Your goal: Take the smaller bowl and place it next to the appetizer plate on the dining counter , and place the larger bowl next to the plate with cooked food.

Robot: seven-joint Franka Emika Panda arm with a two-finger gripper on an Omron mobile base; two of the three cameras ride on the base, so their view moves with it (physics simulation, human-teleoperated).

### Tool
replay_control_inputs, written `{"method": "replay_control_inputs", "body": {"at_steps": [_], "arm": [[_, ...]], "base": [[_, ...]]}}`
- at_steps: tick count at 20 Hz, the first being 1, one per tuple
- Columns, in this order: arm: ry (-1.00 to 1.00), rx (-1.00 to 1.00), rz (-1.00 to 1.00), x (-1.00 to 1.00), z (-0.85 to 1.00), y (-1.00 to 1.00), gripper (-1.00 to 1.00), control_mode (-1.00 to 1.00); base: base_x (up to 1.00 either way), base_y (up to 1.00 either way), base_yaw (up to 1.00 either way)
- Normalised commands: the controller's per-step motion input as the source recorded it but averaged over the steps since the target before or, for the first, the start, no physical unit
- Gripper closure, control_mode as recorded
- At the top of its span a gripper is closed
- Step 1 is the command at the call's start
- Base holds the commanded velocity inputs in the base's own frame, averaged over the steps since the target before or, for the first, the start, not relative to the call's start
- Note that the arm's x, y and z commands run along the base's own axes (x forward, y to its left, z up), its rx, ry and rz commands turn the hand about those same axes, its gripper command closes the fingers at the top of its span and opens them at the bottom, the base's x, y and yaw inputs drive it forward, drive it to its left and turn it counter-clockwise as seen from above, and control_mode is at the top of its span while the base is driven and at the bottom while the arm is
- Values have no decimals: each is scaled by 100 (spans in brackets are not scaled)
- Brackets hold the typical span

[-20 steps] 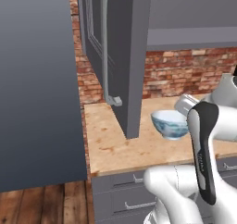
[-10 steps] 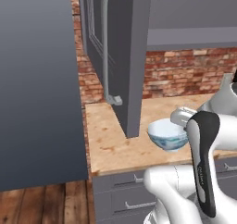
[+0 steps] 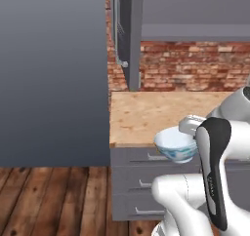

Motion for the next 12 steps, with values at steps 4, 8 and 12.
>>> {"method": "replay_control_inputs", "body": {"at_steps": [4,8,12], "arm": [[0,0,0,0,0,0,100,100],[0,0,0,0,0,0,100,100],[0,0,0,0,0,0,100,100]], "base": [[-47,-41,36],[-8,-69,41],[-30,-74,43]]}}
